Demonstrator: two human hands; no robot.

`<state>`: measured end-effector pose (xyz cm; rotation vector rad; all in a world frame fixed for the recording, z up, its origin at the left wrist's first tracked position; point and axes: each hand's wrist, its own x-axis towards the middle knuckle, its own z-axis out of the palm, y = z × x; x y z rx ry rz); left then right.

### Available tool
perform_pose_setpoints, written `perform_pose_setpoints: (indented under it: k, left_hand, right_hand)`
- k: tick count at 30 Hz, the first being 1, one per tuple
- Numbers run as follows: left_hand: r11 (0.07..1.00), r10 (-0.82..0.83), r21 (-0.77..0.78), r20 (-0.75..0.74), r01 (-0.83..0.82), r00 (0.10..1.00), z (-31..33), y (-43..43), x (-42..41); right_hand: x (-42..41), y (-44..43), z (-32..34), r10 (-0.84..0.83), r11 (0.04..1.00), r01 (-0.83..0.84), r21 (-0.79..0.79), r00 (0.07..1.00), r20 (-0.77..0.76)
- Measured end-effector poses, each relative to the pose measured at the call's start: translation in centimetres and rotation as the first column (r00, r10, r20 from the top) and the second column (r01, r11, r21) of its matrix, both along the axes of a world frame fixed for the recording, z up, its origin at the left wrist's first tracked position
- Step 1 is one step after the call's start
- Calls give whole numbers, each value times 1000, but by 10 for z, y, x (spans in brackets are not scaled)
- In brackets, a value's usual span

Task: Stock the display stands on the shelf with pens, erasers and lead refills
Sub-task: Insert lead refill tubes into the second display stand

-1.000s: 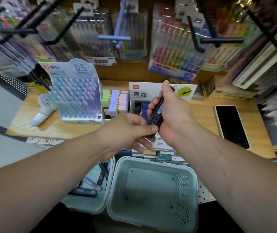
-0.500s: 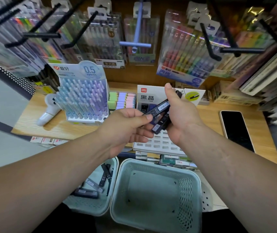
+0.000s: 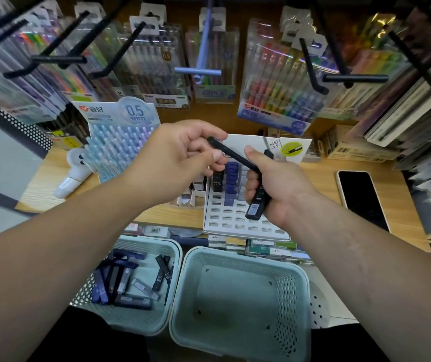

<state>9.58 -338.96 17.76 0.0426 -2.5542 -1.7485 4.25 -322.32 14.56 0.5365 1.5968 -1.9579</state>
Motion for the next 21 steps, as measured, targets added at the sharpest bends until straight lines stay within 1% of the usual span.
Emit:
perform_pose_setpoints:
  k: [2, 5, 7, 9, 10, 12, 13, 15, 17, 21]
  left_hand:
    - [995, -14, -98, -39, 10, 999, -1, -4, -2]
    - [979, -41, -203, -98, 21, 994, -1, -7, -9]
    - [977, -35, -213, -105, 12, 994, 0, -12, -16]
    - [982, 33, -181, -78, -47, 996, -3, -21, -22]
    - [977, 85, -192, -69, -97, 994, -5, -26, -24]
    - [934, 163, -310, -81, -180, 983, -12, -31, -27]
    - [903, 174, -382, -99, -198, 980, -15, -31, -28]
    - [867, 155, -458, -128, -197, 980, -20, -27, -28]
    - [857, 120, -485, -138, -172, 983, -27, -26, -29]
    - [809, 55, -568, -178, -148, 983, -44, -28, -32]
  right_hand:
    - [0, 4, 0, 21, 1000, -21, -3, 1000, 12]
    - [-2, 12, 0, 2, 998, -2, 56, 1000, 3]
    - [-5, 17, -1, -61, 995, 60, 74, 998, 10]
    - [-7, 20, 0, -100, 993, 99, 70, 995, 15]
    - [-7, 22, 0, -98, 993, 97, 67, 995, 11]
    - [-8, 24, 2, -84, 994, 84, 63, 996, -5]
    - [-8, 25, 2, -80, 995, 80, 63, 997, -9]
    - [-7, 27, 3, -77, 995, 77, 62, 997, -13]
    - [-6, 28, 4, -72, 995, 73, 69, 997, -23]
    - [-5, 30, 7, -70, 996, 72, 60, 997, -30]
